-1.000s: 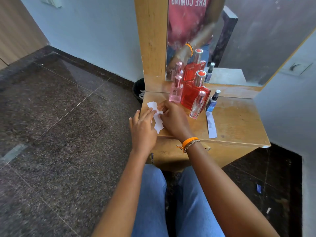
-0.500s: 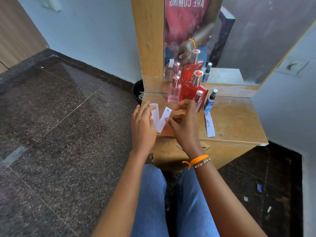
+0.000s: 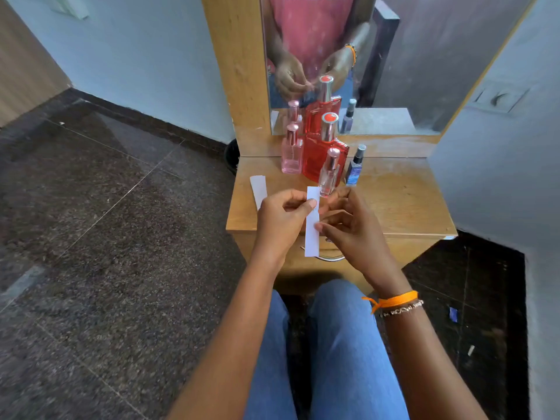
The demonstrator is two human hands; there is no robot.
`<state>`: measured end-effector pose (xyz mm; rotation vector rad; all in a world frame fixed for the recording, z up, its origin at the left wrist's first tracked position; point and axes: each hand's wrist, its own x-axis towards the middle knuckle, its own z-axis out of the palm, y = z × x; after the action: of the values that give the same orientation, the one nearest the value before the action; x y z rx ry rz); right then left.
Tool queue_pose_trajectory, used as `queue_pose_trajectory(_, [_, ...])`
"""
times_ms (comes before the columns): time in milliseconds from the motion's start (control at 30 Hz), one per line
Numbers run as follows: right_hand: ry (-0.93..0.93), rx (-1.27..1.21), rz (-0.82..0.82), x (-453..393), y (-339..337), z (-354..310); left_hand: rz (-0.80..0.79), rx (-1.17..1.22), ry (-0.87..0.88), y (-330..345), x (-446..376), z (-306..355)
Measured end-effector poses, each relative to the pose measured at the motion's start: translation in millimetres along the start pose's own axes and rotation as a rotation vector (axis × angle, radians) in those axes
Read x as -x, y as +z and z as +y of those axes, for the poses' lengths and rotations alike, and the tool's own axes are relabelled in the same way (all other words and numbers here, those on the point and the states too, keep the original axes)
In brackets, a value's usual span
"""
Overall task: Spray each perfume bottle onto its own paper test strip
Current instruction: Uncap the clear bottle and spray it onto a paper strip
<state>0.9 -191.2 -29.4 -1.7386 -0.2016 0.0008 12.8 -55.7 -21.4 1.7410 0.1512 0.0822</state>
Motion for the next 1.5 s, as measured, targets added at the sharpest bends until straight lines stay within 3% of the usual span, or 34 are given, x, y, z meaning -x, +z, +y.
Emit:
queue_pose_trajectory(267, [0.182,-0.082,0.101,22,-33,7,-0.070,0.132,-0.124,34,9,-3])
queue_pose_trajectory(467, [0.247,-0.004,0.303,7,-64,16,-0.069,0.022,-0.077,46,11,-8])
queue_pose_trajectory(567, [0.257,0.148,0.305,-12,-71,21,-0.042,-0.047,-0.048,47,9,-11])
queue_pose_trajectory(733, [0.190,0.494,0.223,-36,-75,29,0.124,-0.322,0.180,49,-3,-10])
queue_pose_trajectory(833, [0.141,0.594,0.180,-35,-73,31,0.189,-0.334,0.176,52,-12,-7])
queue_pose_trajectory(1100, [0.093,0.511,0.290,-28,-71,18,0.234,-0.318,0.137,61,-23,-6])
queue_pose_trajectory(1500, [-0.193,0.297,0.310,-31,-29,-31,0.321,-0.389,0.298,54,-16,0])
